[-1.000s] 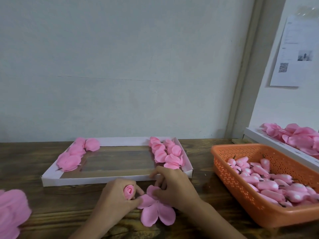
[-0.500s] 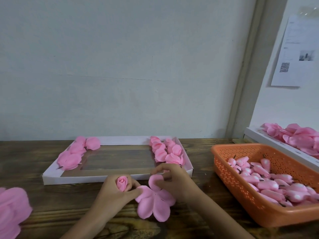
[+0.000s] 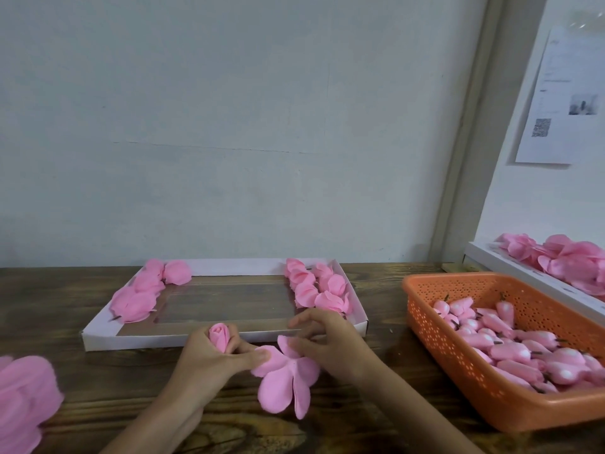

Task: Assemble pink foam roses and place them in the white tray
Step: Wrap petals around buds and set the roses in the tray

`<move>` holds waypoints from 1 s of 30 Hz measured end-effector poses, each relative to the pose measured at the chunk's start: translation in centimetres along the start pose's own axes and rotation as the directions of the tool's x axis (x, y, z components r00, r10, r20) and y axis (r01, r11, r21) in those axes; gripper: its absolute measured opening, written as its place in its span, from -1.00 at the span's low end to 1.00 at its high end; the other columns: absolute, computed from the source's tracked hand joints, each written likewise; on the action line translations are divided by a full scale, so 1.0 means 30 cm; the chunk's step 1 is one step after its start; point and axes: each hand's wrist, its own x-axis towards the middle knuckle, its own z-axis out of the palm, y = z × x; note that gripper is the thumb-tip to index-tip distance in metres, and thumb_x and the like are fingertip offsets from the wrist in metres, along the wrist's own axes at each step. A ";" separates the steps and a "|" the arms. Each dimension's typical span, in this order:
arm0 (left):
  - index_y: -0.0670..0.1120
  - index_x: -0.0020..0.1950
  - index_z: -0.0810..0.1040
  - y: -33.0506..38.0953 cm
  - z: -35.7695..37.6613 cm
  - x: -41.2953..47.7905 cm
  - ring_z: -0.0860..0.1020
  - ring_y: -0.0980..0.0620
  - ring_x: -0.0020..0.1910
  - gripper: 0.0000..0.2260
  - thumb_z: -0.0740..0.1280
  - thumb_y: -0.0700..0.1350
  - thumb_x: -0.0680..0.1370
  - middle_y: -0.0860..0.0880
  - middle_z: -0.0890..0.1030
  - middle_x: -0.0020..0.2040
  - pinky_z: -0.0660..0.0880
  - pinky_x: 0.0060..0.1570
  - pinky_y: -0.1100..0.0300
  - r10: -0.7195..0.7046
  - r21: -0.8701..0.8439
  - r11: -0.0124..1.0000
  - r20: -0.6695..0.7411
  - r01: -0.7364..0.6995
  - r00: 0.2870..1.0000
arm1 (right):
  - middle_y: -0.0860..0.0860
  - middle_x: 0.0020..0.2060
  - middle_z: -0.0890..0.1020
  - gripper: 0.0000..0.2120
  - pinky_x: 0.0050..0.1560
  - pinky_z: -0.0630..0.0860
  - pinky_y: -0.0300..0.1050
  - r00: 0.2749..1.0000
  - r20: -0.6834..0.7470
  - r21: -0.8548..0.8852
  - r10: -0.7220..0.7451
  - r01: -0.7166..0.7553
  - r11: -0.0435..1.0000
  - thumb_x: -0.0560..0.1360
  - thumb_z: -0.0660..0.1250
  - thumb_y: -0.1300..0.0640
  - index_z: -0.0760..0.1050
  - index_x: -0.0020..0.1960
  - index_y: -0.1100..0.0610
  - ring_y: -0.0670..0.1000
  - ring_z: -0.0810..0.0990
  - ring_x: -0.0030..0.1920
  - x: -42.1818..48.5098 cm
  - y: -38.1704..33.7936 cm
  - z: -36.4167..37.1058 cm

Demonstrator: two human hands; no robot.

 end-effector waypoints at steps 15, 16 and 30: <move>-0.01 -0.52 0.33 -0.013 -0.009 0.006 0.48 -0.08 -0.37 -0.45 0.75 -0.03 0.04 -0.13 0.42 -0.45 0.52 -0.35 0.10 0.021 -0.080 0.997 0.052 -0.017 0.998 | 0.04 -0.13 0.75 -0.71 -0.06 0.72 0.05 0.991 0.035 0.195 -0.128 0.119 0.974 0.40 0.65 0.12 0.67 0.09 0.07 0.05 0.74 -0.12 -0.042 -0.066 0.056; -0.02 -0.51 0.33 -0.015 -0.005 0.006 0.52 -0.10 -0.37 -0.48 0.73 -0.04 0.04 -0.18 0.47 -0.43 0.55 -0.36 0.10 0.013 -0.110 0.994 0.073 -0.005 0.997 | 0.04 -0.12 0.76 -0.76 -0.03 0.72 0.04 0.992 0.052 0.213 -0.117 0.103 0.972 0.41 0.64 0.13 0.68 0.04 0.11 0.05 0.74 -0.10 -0.039 -0.067 0.047; -0.06 -0.44 0.31 0.003 -0.001 -0.011 0.49 0.02 -0.43 -0.54 0.51 -0.44 0.34 -0.13 0.47 -0.33 0.50 -0.44 0.24 0.025 -0.503 0.849 0.348 0.164 0.937 | 0.13 0.04 0.70 -0.74 -0.03 0.62 -0.04 0.996 0.084 0.726 -0.002 -0.060 0.685 0.51 0.50 0.08 0.58 0.08 0.23 0.03 0.69 -0.03 -0.027 -0.094 -0.050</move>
